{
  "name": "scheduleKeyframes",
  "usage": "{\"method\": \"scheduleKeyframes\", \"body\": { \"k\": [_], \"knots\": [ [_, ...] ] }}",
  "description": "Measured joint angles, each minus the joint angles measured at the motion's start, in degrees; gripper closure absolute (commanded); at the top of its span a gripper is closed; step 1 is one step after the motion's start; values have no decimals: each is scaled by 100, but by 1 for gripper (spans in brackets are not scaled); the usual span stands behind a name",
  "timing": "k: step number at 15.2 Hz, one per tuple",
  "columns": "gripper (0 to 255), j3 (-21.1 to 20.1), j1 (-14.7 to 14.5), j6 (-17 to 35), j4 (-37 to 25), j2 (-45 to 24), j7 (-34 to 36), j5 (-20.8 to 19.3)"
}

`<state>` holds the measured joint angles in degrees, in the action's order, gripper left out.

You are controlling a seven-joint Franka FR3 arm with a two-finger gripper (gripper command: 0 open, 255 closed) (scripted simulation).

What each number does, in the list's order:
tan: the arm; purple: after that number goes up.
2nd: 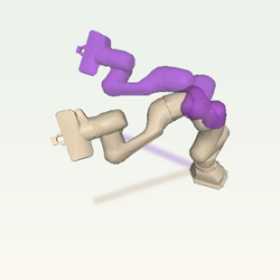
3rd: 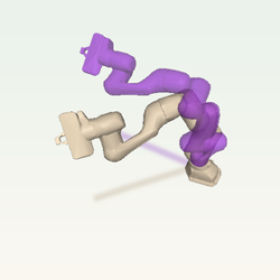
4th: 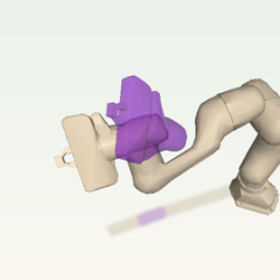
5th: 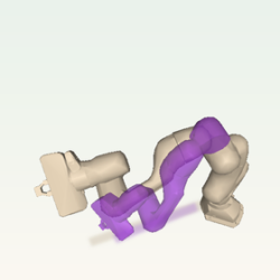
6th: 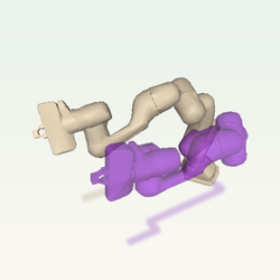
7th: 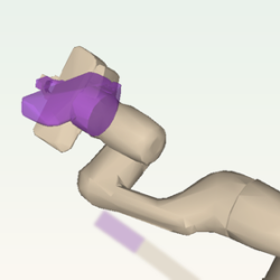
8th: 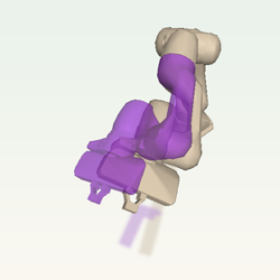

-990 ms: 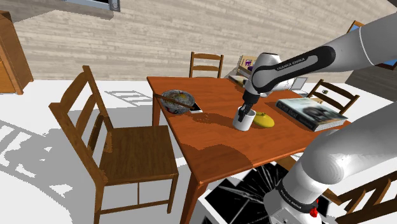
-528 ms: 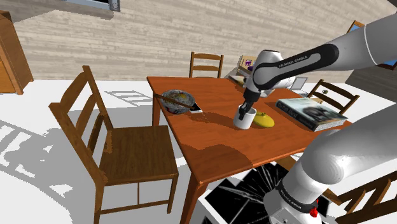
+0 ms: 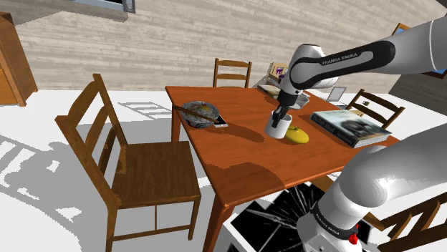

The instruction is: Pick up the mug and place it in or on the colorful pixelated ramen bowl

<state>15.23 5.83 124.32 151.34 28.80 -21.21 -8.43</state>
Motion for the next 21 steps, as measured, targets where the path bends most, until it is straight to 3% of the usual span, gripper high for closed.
{"method": "scheduleKeyframes", "body": {
  "k": [21],
  "knots": [
    [255, -212, -37, -1745, -1256, 489, 17, 114]
  ]
}}
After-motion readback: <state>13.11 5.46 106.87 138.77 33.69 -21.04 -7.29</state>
